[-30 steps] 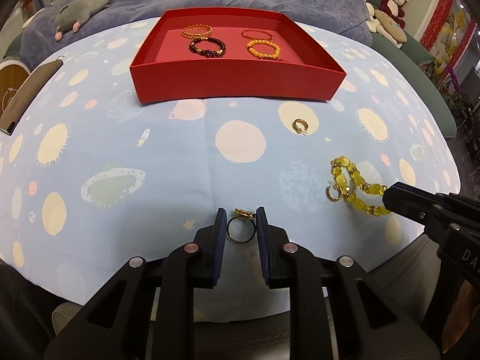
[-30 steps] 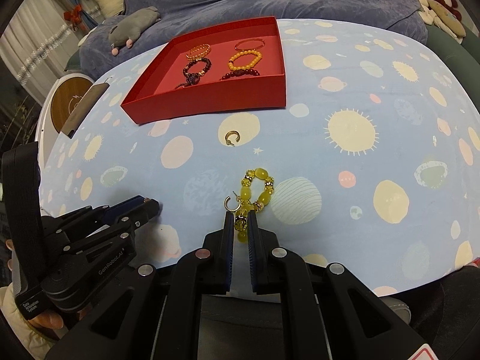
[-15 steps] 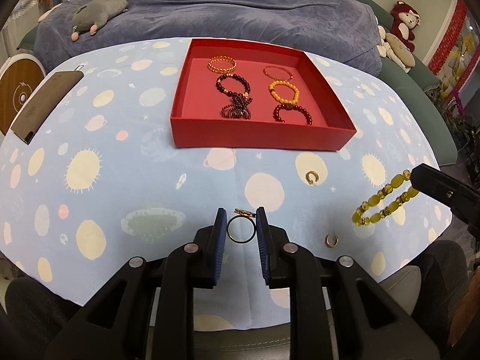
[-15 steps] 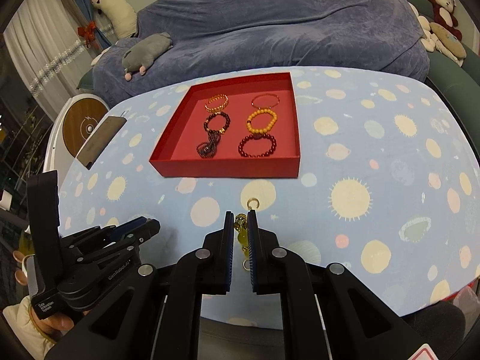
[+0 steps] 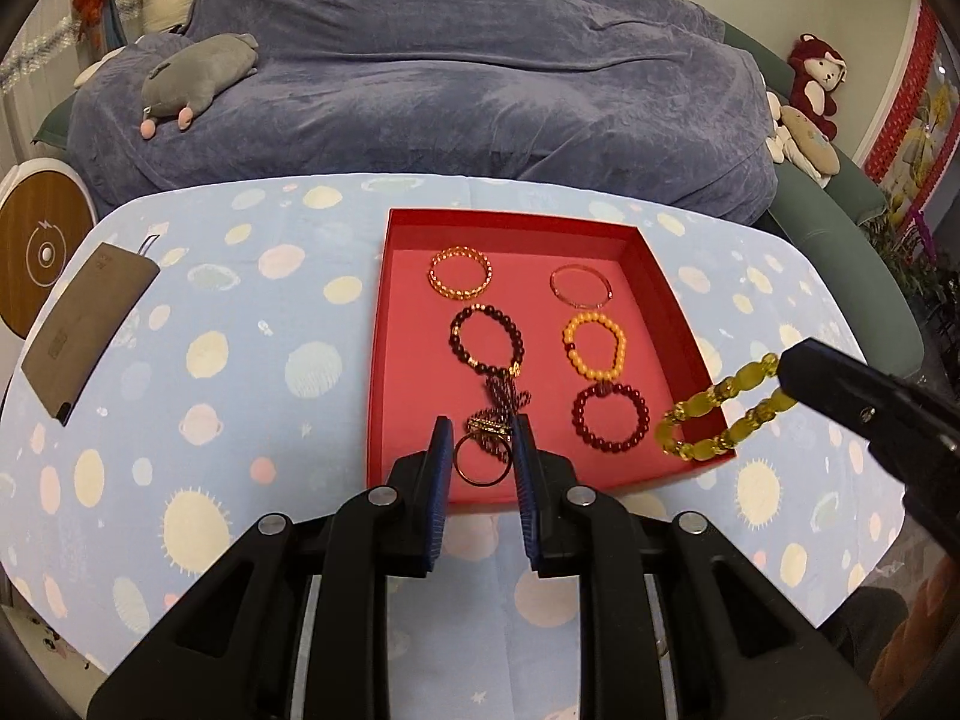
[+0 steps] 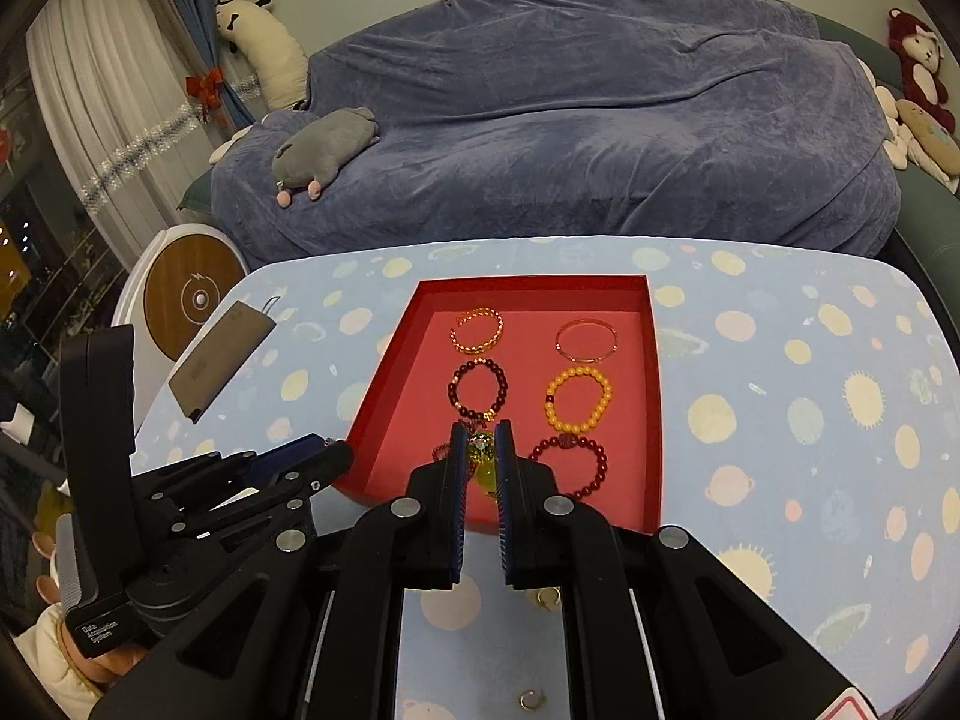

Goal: Organize jewelry
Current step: 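Carry the ring and jade bracelet into the red box and open both grippers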

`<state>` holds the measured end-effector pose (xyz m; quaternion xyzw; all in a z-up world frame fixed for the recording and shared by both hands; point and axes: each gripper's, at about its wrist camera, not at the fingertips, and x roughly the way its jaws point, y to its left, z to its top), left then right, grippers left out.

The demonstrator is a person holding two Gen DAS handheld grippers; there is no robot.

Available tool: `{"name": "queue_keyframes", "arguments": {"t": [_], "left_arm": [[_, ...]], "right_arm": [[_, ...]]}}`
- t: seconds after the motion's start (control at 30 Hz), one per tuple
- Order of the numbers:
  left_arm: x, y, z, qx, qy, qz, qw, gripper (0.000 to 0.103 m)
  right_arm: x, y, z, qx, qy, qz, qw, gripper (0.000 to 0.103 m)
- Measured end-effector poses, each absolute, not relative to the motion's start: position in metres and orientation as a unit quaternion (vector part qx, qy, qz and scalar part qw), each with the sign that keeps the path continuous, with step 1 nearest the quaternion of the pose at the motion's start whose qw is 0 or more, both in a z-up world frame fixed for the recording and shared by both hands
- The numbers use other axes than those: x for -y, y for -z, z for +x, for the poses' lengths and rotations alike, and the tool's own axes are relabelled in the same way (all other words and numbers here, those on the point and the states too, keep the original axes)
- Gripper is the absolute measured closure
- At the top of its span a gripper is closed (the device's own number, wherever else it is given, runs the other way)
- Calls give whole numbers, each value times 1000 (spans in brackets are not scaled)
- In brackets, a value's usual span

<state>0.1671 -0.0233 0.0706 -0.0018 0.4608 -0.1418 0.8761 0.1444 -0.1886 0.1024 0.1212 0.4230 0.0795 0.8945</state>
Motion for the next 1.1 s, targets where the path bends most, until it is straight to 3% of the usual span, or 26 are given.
{"name": "queue_keyframes", "arguments": {"t": [0.43, 0.87, 0.93, 1.0, 1.03, 1.1], "left_arm": [[36, -18, 204, -500, 141, 6, 854, 83], [36, 0, 223, -509, 128, 6, 851, 83], [36, 0, 224, -509, 118, 7, 853, 76], [35, -2, 224, -503, 107, 7, 858, 56], [35, -3, 224, -498, 99, 9, 862, 51], [35, -6, 222, -489, 91, 11, 867, 42]], "right_arm": [[177, -31, 185, -489, -84, 144, 856, 94], [178, -21, 218, -493, -83, 144, 854, 93], [179, -23, 218, -487, -71, 137, 860, 90], [181, -26, 215, -481, -62, 135, 864, 78], [183, -28, 214, -477, -58, 136, 866, 70], [185, -31, 210, -472, -54, 132, 870, 67]]}}
